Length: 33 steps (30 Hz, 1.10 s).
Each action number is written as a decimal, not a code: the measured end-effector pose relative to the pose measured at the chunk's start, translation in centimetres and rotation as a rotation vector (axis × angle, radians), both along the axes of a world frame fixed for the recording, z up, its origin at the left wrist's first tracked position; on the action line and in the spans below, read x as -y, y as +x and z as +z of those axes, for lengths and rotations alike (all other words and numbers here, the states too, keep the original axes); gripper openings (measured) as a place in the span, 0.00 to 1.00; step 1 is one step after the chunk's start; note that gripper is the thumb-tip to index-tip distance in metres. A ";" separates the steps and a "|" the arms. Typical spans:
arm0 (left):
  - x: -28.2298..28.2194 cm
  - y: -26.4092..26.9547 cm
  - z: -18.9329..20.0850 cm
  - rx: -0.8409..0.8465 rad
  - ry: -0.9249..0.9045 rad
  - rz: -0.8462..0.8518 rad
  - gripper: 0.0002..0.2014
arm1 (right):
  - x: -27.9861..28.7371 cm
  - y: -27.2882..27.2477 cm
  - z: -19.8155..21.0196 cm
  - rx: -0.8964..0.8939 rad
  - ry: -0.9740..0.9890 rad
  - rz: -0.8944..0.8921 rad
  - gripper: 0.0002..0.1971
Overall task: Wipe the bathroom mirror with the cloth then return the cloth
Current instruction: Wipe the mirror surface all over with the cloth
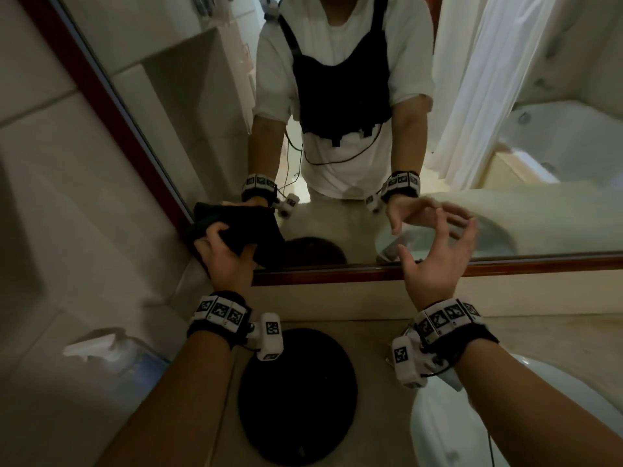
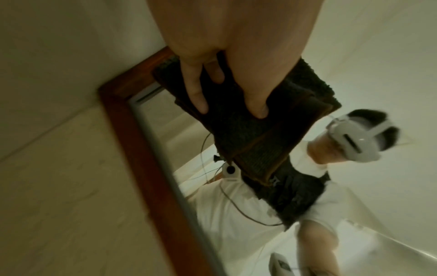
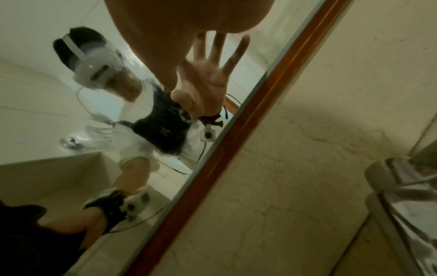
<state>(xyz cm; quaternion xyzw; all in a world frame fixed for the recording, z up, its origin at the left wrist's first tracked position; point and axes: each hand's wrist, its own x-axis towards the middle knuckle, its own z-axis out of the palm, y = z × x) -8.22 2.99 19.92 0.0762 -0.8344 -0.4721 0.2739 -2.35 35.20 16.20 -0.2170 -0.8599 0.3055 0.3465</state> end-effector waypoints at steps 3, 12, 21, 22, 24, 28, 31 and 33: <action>0.0 -0.2 2.5 -0.042 -0.052 -0.002 0.30 | -0.3 0.6 2.2 -0.020 0.023 -0.022 0.42; -0.9 -0.1 7.7 -0.128 -0.308 0.118 0.30 | -0.4 -0.2 11.8 -0.245 0.441 0.101 0.41; -1.8 0.3 6.2 -0.275 -0.377 0.145 0.28 | -0.9 -2.0 13.0 -0.124 0.641 0.081 0.47; -1.7 0.1 5.8 -0.291 -0.394 0.137 0.28 | -0.9 -2.2 12.9 -0.122 0.643 0.080 0.46; -1.5 0.1 5.0 -0.313 -0.437 0.103 0.29 | -0.9 -2.4 12.8 -0.114 0.639 0.082 0.46; -1.2 0.0 3.6 -0.288 -0.526 0.075 0.34 | -1.1 -2.6 12.4 -0.123 0.638 0.096 0.45; -0.8 -0.4 3.5 -0.301 -0.572 0.106 0.36 | -1.3 -2.8 12.4 -0.144 0.650 0.097 0.45; -1.0 -0.5 3.4 -0.301 -0.597 0.128 0.37 | -1.5 -2.9 12.3 -0.149 0.652 0.105 0.46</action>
